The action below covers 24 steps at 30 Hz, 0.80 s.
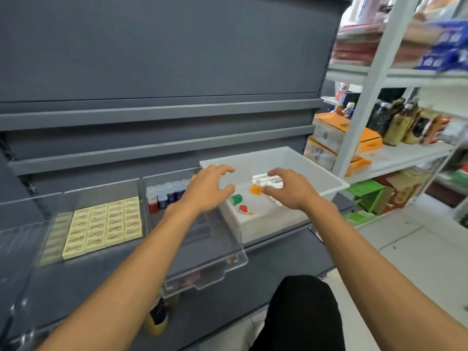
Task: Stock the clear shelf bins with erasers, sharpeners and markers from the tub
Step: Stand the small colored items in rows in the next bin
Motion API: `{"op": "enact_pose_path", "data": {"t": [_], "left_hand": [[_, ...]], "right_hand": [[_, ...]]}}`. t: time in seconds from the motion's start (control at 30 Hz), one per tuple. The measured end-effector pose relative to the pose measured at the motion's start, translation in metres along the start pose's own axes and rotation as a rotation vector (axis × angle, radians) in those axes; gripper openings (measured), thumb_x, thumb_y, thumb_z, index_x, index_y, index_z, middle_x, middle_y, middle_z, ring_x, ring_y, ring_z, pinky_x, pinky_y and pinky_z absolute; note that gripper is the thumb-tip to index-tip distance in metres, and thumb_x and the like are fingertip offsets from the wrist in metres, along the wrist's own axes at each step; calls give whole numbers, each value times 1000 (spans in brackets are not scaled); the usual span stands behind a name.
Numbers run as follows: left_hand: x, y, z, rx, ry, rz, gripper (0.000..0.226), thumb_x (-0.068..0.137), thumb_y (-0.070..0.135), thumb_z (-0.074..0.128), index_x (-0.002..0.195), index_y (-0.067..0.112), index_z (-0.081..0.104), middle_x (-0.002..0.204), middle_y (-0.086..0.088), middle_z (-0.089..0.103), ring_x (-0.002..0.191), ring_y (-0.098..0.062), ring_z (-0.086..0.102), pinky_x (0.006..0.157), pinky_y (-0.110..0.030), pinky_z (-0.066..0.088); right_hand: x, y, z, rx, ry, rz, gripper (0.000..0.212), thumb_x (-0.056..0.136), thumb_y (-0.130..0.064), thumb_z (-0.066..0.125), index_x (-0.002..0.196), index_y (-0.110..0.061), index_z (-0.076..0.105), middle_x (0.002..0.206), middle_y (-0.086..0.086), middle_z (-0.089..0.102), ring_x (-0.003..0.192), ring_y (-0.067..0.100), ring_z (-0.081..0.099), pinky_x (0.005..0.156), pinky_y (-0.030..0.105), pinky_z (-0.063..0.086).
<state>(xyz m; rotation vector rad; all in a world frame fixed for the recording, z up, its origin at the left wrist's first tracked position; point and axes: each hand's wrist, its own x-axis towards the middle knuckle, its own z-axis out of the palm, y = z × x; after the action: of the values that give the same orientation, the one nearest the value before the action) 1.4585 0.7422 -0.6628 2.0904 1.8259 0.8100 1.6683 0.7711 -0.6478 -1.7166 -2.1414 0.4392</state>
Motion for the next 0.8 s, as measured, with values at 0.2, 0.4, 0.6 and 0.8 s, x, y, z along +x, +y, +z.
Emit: {"op": "enact_pose_path", "data": {"t": [0.2, 0.4, 0.6, 0.8], "left_hand": [[42, -8, 22, 74, -142, 43, 49, 93, 32, 64, 139, 30, 48, 144, 1, 47, 131, -20, 45, 110, -41, 39], [108, -22, 63, 344, -422, 97, 61, 91, 42, 64, 145, 33, 39, 145, -3, 41, 129, -25, 43, 107, -44, 40], [159, -27, 94, 561, -698, 3, 86, 82, 70, 59, 150, 50, 11, 160, 3, 12, 144, -29, 20, 109, -56, 34], [181, -7, 132, 579, -664, 209, 58, 95, 38, 56, 147, 31, 32, 137, -4, 35, 131, -23, 33, 99, -47, 44]], "right_hand": [[38, 26, 14, -176, -8, -6, 58, 90, -50, 59, 140, -24, 46, 144, 7, 47, 128, 31, 40, 103, 43, 38], [99, 42, 43, -166, -38, -26, 55, 91, -50, 57, 138, -25, 48, 145, 5, 46, 132, 31, 36, 104, 41, 35], [124, 59, 56, -183, -15, 28, 39, 94, -41, 52, 130, -26, 55, 138, 5, 51, 130, 31, 33, 105, 39, 33], [116, 68, 49, -142, 43, 57, 37, 94, -29, 49, 129, -23, 55, 134, 8, 52, 127, 31, 33, 104, 39, 32]]}}
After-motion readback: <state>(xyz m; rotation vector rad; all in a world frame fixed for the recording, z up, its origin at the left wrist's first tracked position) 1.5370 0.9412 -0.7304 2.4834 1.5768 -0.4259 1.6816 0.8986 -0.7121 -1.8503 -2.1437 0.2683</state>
